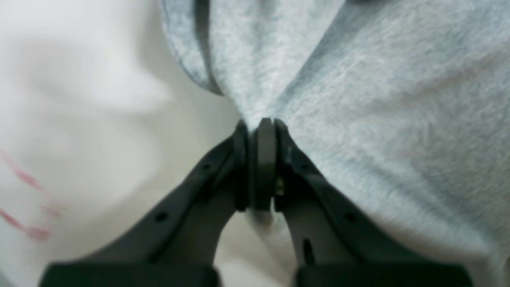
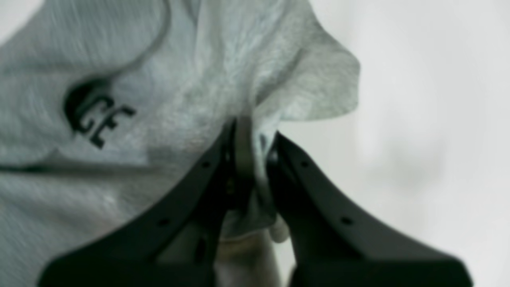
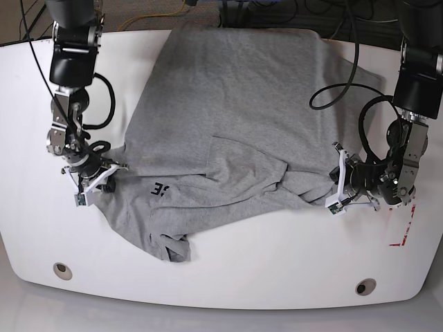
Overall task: Layout the t-shirt on the table in an organized manner, then fold the t-shirt properly
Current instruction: 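Grasp the shirt hem with both grippers and stretch it apart, then lay the shirt down and open the left gripper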
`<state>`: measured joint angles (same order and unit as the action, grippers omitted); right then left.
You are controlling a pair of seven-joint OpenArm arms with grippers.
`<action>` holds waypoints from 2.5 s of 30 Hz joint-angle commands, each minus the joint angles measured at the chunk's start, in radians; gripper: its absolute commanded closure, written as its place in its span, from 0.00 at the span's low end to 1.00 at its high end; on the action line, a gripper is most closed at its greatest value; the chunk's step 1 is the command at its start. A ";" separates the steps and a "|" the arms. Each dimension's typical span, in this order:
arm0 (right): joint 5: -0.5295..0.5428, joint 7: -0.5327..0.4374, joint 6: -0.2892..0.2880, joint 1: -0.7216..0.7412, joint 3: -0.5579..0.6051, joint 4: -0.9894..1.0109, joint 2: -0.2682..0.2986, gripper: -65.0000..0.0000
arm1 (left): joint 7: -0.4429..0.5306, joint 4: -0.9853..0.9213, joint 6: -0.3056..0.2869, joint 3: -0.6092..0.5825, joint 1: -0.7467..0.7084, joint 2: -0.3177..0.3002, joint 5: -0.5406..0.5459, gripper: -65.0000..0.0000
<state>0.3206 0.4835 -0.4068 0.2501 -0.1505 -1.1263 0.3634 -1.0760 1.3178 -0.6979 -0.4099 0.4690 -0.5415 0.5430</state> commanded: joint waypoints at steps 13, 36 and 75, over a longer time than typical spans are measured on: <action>0.002 0.027 0.001 -0.223 -0.131 -0.248 -0.017 0.99 | 0.012 0.013 0.000 0.001 0.030 -0.007 -0.277 0.97; 0.002 0.116 0.003 -0.272 -0.206 -0.374 -0.025 0.14 | 0.012 0.021 0.000 0.009 0.037 -0.007 -0.337 0.51; 0.001 -0.334 -0.136 0.397 0.230 0.636 0.018 0.11 | -0.235 0.518 0.000 0.481 -0.227 0.008 -0.087 0.44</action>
<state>0.3115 0.1799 -0.5369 0.6113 0.0719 -0.4931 0.3603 -1.3010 1.7885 -0.6975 0.0387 0.2626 -0.5171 0.4564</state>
